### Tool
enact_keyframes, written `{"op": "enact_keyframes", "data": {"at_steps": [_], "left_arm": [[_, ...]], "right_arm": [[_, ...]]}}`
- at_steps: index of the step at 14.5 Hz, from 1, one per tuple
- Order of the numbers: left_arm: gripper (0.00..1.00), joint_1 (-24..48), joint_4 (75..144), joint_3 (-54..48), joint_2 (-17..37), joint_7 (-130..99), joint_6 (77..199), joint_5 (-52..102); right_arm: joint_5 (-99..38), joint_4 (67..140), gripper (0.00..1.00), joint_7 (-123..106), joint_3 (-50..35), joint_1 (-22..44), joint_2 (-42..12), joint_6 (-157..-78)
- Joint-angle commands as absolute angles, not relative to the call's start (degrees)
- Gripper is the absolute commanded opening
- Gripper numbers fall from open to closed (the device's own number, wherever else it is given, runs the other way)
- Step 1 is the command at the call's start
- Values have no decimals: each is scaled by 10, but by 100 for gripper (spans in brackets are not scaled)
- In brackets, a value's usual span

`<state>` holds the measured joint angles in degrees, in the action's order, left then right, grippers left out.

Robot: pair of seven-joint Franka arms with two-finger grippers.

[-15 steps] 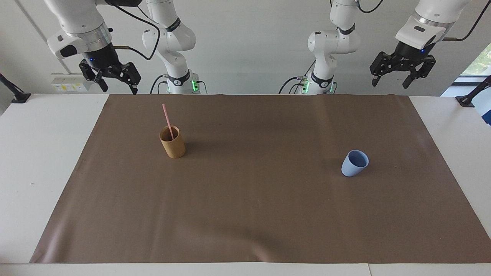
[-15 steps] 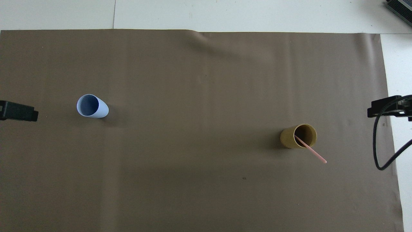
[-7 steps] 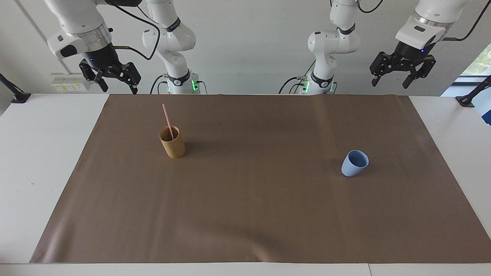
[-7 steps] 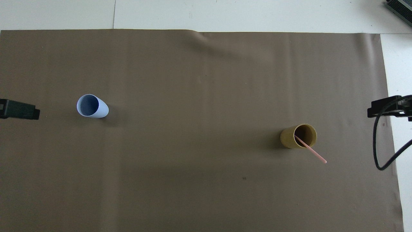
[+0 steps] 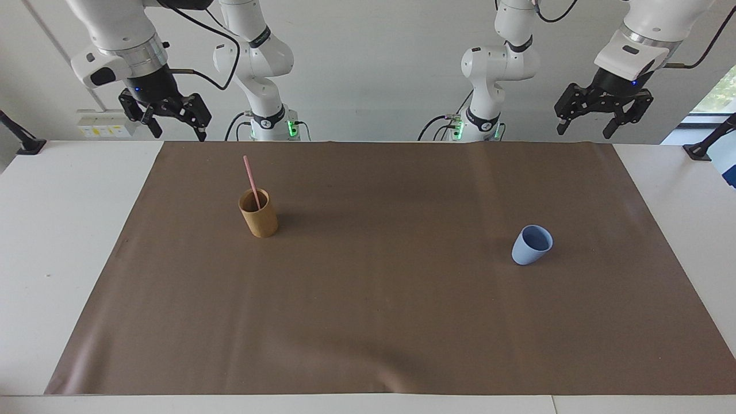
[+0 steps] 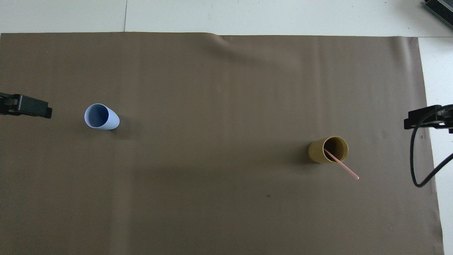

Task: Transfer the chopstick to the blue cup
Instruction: 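Reach the left gripper to the light-blue cup and grasp its rim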

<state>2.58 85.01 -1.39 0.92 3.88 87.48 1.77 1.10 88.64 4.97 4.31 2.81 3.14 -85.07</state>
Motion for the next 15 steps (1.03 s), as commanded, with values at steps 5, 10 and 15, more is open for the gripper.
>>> {"op": "enact_keyframes", "data": {"at_steps": [5,10,15], "left_arm": [[100,-10,910,-14,59,49,1002,33],[100,-25,1025,-14,60,69,1109,33],[90,-22,1048,-15,100,62,1141,33]], "right_arm": [[2,902,100,40,42,23,46,-847],[2,902,100,40,42,24,46,-847],[2,902,100,40,42,24,46,-847]]}}
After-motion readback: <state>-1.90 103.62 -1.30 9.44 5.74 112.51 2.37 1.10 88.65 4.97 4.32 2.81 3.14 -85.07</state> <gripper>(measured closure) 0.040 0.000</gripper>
